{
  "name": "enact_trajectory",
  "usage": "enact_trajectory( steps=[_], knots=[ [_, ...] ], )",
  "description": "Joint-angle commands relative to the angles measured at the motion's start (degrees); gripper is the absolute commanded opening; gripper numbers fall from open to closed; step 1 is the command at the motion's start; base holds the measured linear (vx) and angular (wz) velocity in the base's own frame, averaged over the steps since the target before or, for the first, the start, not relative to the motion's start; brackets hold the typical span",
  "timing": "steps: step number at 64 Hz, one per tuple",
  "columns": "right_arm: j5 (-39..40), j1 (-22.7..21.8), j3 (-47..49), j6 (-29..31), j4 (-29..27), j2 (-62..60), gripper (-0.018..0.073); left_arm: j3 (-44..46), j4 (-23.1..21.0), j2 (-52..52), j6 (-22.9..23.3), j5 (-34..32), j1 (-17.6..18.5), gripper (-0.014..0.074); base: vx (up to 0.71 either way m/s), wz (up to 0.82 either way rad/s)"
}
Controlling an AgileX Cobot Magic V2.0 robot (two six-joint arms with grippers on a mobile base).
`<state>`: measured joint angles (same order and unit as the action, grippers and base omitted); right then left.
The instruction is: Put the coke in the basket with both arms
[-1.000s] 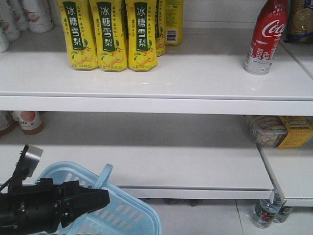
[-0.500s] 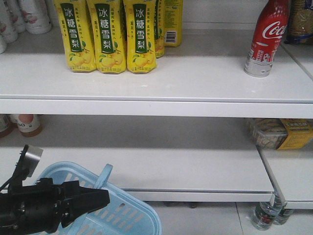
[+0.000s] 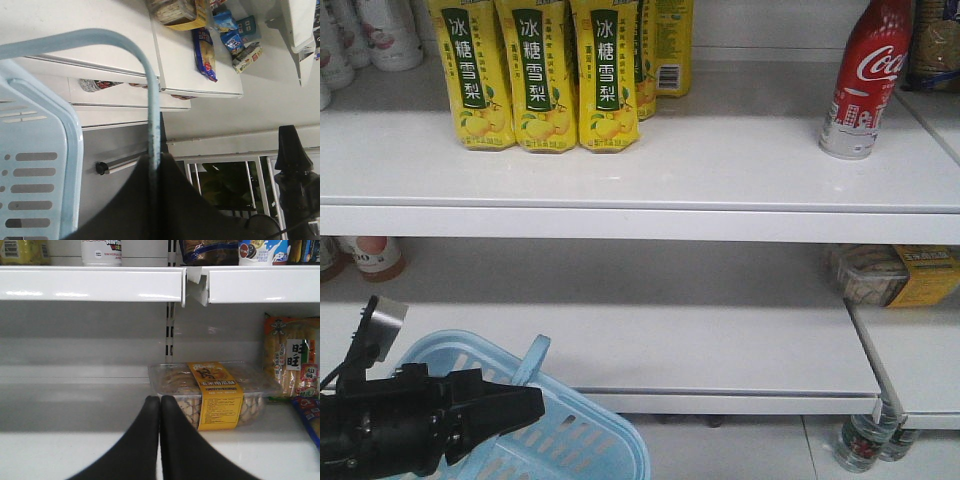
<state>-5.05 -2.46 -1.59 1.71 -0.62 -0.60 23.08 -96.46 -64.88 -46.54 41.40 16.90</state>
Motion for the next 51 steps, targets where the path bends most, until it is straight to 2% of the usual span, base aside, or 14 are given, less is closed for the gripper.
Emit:
enact_trajectory(
  steps=[1,51],
  knots=[
    [4.07,0.02,-0.44,0.57,0.21,-0.75,-0.001,1.47,-5.66,1.3,-0.29,2.77,0.22,-0.0006,0.0,0.0],
    [4.05,0.02,-0.44,0.57,0.21,-0.75,-0.001,1.47,-5.66,1.3,-0.29,2.77,0.22,-0.0006,0.0,0.0]
  ],
)
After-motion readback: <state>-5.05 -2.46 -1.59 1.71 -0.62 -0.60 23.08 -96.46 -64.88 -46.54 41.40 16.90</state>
